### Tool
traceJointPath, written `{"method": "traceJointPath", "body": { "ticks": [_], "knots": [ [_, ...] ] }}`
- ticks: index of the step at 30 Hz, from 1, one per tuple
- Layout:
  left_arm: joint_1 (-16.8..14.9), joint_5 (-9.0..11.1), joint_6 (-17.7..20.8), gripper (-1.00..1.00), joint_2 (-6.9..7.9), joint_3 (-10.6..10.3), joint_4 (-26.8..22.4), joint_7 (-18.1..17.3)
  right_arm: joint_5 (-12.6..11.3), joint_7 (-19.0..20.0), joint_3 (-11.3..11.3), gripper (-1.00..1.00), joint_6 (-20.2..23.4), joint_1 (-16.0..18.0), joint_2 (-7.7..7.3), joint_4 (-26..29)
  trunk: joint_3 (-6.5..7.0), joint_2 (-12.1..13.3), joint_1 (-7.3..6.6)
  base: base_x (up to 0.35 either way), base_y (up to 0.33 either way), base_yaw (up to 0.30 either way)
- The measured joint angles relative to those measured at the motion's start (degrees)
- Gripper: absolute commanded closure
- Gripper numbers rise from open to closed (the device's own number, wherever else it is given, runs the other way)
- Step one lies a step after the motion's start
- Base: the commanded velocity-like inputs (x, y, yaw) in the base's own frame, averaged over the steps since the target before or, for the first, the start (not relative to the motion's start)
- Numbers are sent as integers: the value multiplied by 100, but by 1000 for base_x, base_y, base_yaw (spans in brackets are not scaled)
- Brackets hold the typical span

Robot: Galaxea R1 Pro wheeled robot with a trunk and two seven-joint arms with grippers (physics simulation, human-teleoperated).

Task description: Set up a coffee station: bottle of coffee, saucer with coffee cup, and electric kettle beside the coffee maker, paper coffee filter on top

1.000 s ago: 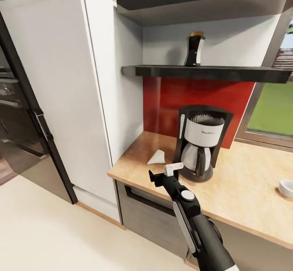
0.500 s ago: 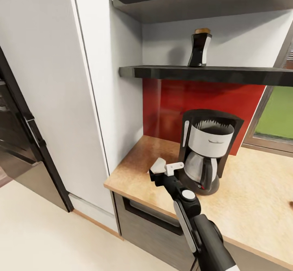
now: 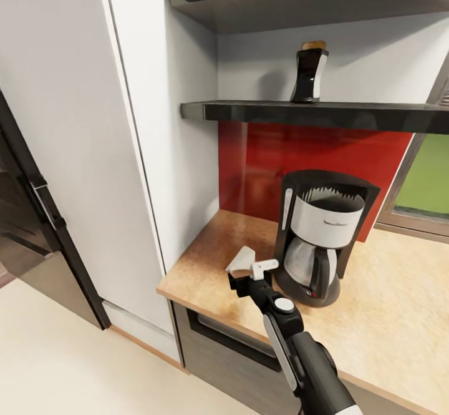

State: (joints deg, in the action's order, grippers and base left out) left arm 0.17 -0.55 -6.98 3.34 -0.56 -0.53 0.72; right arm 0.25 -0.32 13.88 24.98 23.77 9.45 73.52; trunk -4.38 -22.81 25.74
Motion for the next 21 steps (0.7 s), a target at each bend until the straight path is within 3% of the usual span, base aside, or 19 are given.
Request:
{"method": "traceJointPath", "body": {
  "ticks": [6,15,21],
  "knots": [
    [0,0,0,-100,0,0,-2,0,-2,0,-9,-100,-15,0,3,-235,0,0,0,192,0,0],
    [0,0,0,-100,2,0,0,0,-2,0,-11,-100,-16,0,-1,-260,0,0,0,35,0,0],
    [0,0,0,-100,1,0,3,0,-2,0,-11,-100,-16,0,-2,-266,0,0,-2,204,0,0]
  ]
}}
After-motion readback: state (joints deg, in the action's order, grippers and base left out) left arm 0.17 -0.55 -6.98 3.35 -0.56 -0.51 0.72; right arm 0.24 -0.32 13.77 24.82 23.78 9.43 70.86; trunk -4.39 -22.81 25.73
